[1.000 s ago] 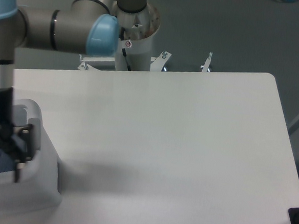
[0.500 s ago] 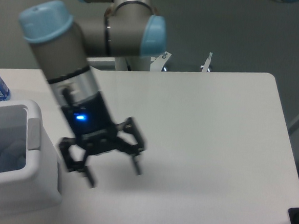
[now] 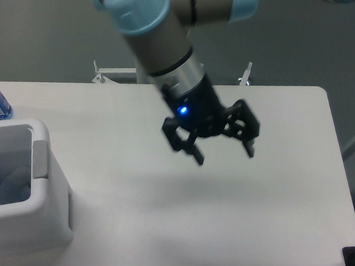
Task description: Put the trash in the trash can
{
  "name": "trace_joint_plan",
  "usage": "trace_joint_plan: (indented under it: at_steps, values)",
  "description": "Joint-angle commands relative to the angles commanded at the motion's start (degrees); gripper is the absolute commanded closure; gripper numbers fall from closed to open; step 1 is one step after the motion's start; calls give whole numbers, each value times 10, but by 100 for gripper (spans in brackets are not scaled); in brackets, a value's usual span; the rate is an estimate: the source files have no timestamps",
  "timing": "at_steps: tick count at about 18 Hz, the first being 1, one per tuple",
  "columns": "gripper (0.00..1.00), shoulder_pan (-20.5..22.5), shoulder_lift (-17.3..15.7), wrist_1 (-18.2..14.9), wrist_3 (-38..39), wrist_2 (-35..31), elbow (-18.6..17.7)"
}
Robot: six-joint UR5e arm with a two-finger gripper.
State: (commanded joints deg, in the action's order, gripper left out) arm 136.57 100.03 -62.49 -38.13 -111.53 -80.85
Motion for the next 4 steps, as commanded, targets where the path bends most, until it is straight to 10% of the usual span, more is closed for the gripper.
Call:
trace_joint_plan:
  at_steps: [4]
  values:
    - [0,26,-10,-1,-32,25,-6]
